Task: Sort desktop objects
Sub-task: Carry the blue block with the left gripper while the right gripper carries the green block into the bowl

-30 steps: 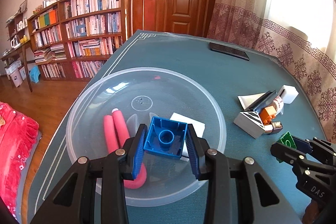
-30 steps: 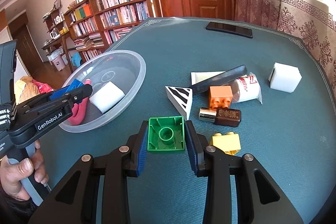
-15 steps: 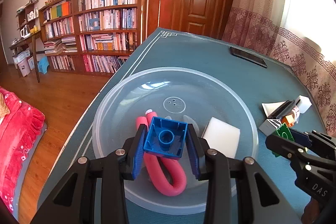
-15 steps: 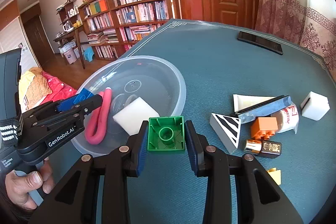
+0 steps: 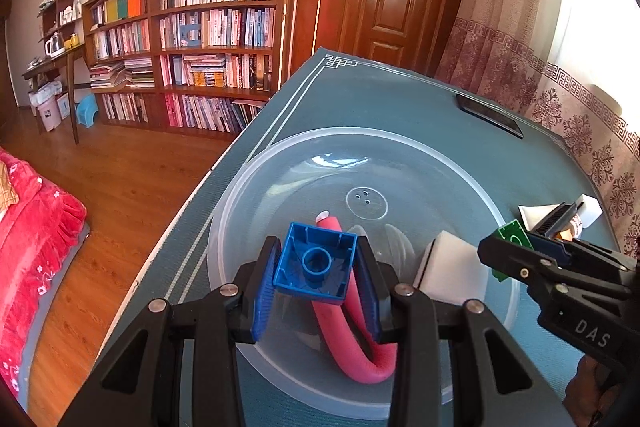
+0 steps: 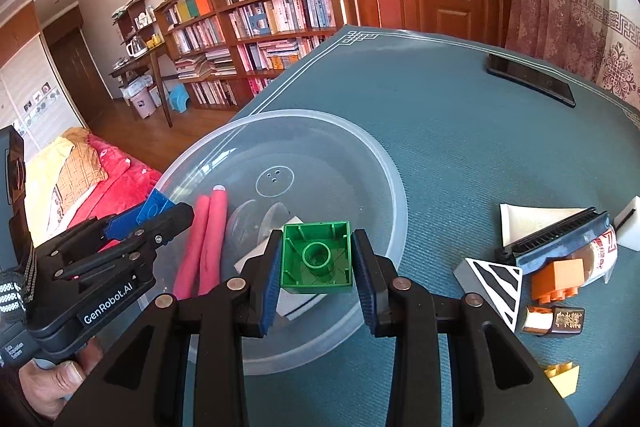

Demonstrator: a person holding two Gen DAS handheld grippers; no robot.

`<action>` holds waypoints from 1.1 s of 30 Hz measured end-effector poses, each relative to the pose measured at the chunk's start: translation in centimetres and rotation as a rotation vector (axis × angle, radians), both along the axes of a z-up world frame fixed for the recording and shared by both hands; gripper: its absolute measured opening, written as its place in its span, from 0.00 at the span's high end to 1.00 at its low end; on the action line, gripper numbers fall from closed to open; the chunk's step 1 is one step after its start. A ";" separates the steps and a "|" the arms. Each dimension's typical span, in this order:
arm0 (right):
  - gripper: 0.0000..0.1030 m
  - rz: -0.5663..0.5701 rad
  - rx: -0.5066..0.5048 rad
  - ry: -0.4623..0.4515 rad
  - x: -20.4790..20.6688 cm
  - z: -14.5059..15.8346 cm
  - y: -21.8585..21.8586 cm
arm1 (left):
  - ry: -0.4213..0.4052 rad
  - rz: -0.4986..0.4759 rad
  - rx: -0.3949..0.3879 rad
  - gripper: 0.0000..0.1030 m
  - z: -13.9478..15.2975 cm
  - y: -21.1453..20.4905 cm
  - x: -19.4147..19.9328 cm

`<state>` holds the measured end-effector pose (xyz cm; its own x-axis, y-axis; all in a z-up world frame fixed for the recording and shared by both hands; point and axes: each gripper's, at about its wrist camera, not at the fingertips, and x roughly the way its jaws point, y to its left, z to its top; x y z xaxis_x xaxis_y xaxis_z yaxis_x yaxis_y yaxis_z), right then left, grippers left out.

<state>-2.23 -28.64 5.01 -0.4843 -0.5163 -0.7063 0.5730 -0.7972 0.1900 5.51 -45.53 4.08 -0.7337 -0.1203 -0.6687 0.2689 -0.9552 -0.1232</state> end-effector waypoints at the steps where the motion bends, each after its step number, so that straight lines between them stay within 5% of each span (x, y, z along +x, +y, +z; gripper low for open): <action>1: 0.65 -0.001 -0.005 -0.002 -0.2 0.0 -0.2 | -0.001 0.000 0.000 0.60 0.0 0.0 0.0; 8: 0.64 0.003 -0.026 -0.020 -1.3 -0.1 -0.8 | -0.014 -0.024 0.015 0.59 -0.2 0.0 -0.4; 10: 0.64 0.003 -0.030 -0.036 -1.5 -0.3 -0.6 | -0.018 -0.030 0.034 0.36 -0.3 0.0 -0.6; 12: 0.60 -0.005 -0.035 -0.046 -1.6 -0.5 -0.3 | -0.002 -0.034 0.044 0.25 -0.2 0.0 -0.5; 33: 0.55 -0.046 -0.094 -0.021 -0.5 0.3 2.1 | -0.012 0.004 -0.033 0.16 0.5 1.1 -0.2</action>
